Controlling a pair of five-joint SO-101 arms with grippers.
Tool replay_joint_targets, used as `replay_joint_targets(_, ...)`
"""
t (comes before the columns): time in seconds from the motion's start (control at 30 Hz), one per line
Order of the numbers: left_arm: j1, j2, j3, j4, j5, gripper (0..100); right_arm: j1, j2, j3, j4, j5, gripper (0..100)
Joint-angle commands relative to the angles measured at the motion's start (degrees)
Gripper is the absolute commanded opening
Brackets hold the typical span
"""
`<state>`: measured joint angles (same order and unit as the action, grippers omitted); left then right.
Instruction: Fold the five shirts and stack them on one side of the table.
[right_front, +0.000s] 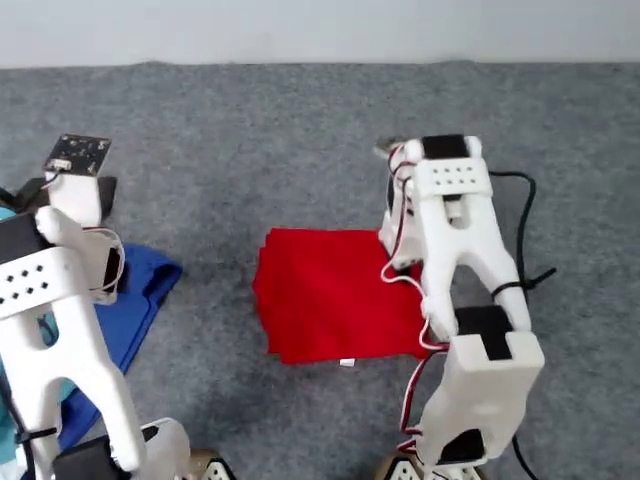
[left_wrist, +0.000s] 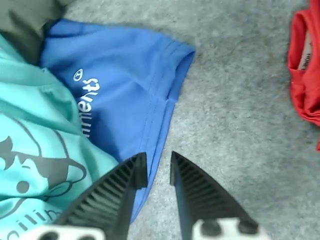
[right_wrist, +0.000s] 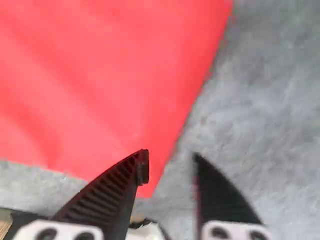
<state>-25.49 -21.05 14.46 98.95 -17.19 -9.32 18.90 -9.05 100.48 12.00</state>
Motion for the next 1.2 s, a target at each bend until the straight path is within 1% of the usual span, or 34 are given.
replay_joint_targets(0.0,-1.2,-0.2,-2.2,1.6,-0.4,10,-2.4,-4.1,5.3,-0.6,-3.4,30.6)
replay_joint_targets(0.23,-1.2,-0.2,-2.2,1.6,-0.4,10,-6.3,-4.3,20.7,-13.8,-5.0,30.3)
replay_joint_targets(0.47,-1.2,-0.1,-2.2,1.5,-0.4,10,-7.5,-3.6,31.3,-25.2,-7.9,29.8)
replay_joint_targets(0.57,-1.2,-0.1,-2.2,1.5,-0.3,10,-8.7,-3.6,32.7,-26.8,-8.4,23.2)
replay_joint_targets(0.73,-1.2,-0.1,-2.2,1.5,-0.1,10,-8.7,-3.7,32.5,-27.3,-8.2,1.8)
replay_joint_targets(0.77,-1.2,-0.1,-2.2,1.5,-0.1,10,-8.7,-3.7,32.5,-27.2,-7.3,0.2)
replay_joint_targets(0.8,-1.2,-0.1,-2.2,1.5,-0.1,10,-8.7,-4.0,32.5,-26.9,-6.2,1.7)
replay_joint_targets(0.87,-1.2,-0.1,-2.2,1.5,-0.1,10,-8.1,-4.5,32.5,-26.2,-5.0,0.7)
replay_joint_targets(0.93,-1.1,-0.1,-2.2,1.5,-0.1,10,-6.9,-5.9,32.6,-25.3,-4.1,1.0)
replay_joint_targets(1.0,-1.0,-0.2,-2.2,1.5,-0.1,10,-4.4,-8.4,32.6,-24.1,-1.4,1.0)
replay_joint_targets(1.07,-1.0,-0.2,-2.2,1.5,-0.1,10,-1.0,-11.7,32.6,-23.5,3.4,0.9)
replay_joint_targets(1.17,-0.9,-0.2,-2.2,1.6,-0.1,10,4.9,-16.6,31.7,-22.6,13.6,0.9)
